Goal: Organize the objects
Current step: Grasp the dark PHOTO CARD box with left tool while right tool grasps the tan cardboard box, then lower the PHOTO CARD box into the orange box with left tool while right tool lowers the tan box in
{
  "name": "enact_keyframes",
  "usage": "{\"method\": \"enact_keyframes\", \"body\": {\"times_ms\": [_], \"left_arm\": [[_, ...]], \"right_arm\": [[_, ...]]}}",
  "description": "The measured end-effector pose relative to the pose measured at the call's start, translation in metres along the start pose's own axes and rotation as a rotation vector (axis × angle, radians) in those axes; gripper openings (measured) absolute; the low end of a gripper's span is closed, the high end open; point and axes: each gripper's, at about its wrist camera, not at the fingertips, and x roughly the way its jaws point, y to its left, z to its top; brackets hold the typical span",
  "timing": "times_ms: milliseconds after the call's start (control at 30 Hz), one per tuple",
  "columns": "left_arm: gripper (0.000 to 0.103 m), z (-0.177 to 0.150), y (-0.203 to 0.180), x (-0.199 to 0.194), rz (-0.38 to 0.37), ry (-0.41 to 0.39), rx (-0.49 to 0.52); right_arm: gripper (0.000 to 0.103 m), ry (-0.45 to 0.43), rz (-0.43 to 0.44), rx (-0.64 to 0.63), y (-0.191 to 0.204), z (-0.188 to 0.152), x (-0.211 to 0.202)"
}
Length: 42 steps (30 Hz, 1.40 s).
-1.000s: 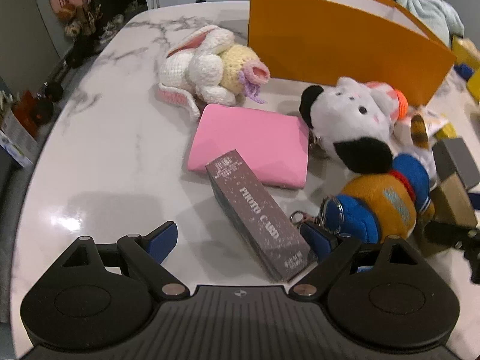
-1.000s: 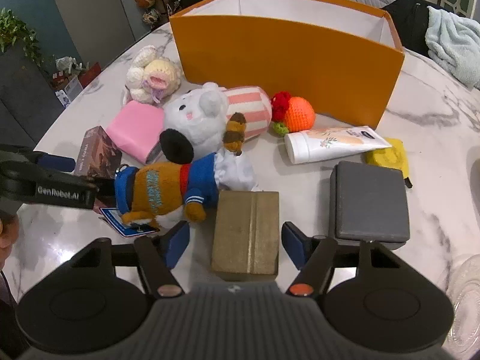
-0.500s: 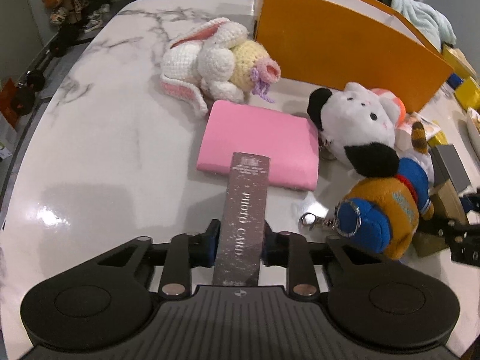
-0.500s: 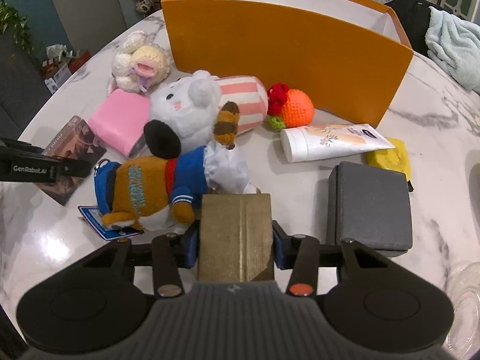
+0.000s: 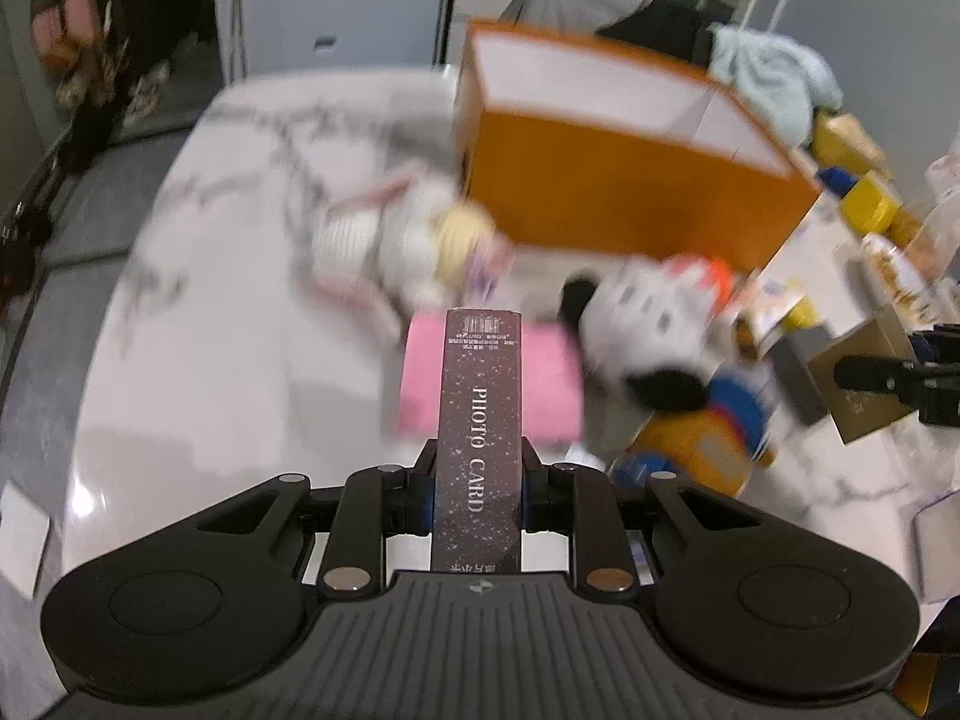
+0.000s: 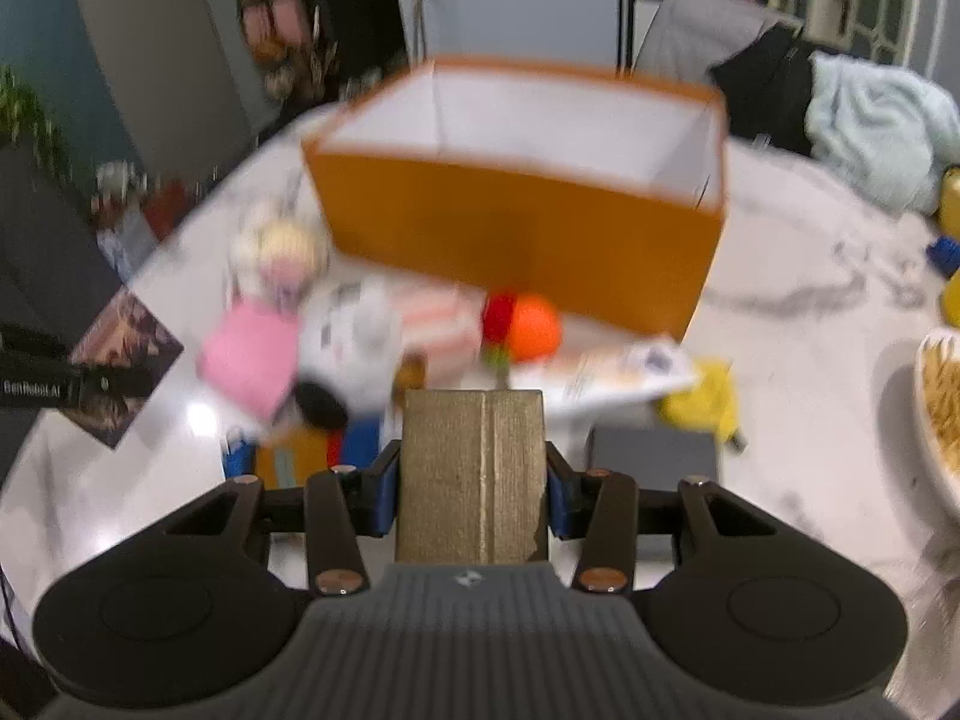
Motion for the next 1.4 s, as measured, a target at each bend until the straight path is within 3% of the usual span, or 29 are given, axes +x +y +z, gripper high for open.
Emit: {"method": "enact_keyframes", "body": {"times_ms": [200, 367, 600, 900, 1400], "left_arm": [[0.027, 0.056, -0.024, -0.018, -0.044, -0.107, 0.035], [0.027, 0.116, -0.053, -0.013, -0.051, -0.212, 0.077], [0.027, 0.171, -0.093, 0.033, -0.048, -0.22, 0.135], [0.027, 0.186, -0.098, 0.088, 0.007, -0.177, 0.125], [0.027, 0.192, -0.082, 0.151, 0.126, -0.056, 0.133]], "right_arm": [[0.048, -0.159, -0.022, 0.014, -0.009, 0.053, -0.034], [0.048, -0.254, -0.03, 0.076, -0.024, 0.112, -0.031], [0.048, -0.299, -0.013, 0.16, -0.041, 0.17, 0.004], [0.048, -0.237, -0.021, 0.224, -0.06, 0.177, 0.068], [0.047, -0.115, 0.049, 0.436, -0.048, 0.159, 0.15]]}}
